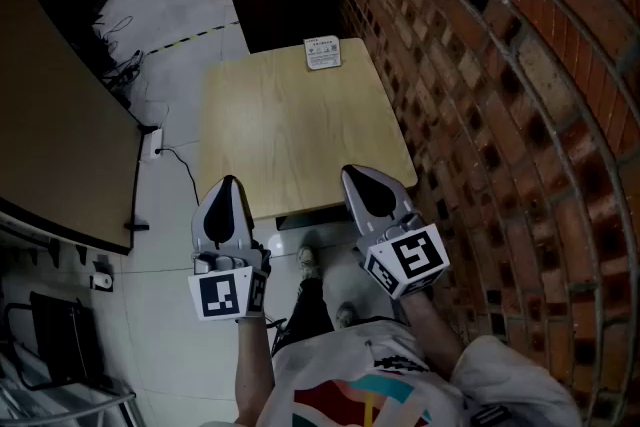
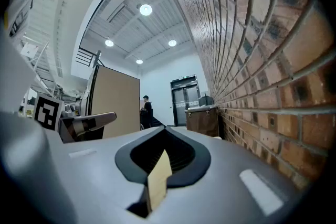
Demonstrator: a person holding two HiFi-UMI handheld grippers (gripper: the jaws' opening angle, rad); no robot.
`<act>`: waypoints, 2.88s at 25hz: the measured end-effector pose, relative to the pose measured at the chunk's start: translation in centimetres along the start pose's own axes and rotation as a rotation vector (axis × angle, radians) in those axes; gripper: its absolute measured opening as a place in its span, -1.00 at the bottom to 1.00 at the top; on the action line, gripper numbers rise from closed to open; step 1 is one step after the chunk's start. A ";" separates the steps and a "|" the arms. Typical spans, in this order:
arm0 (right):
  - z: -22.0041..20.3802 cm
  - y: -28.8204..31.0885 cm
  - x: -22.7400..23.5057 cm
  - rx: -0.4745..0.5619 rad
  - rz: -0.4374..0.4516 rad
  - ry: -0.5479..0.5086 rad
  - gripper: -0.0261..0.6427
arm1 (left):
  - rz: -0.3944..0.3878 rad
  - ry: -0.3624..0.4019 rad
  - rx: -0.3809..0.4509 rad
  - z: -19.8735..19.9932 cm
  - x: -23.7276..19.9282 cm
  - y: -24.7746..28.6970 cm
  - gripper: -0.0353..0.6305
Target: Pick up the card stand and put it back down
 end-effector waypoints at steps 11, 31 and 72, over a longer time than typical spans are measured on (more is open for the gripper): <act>3.6 13.7 5.7 -0.009 -0.088 0.009 -0.92 | -0.053 -0.014 -0.032 0.0 -7.8 14.9 -0.88; 3.9 24.2 14.0 -0.111 -0.164 -0.013 -0.92 | -0.037 -0.039 -0.080 -0.5 -10.0 23.0 -0.88; -8.1 49.4 30.1 -0.607 -0.372 0.194 0.80 | 0.016 -0.100 -0.280 -6.7 -14.0 29.1 -0.88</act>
Point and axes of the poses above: the fingertips, and each gripper's own axes: y forward along the fingers, x to its right, z out of its top, the point moved 9 cm from there along -y, backward along the fingers, and after that the axes turned 13 degrees about -x, right-handed, at the moved point
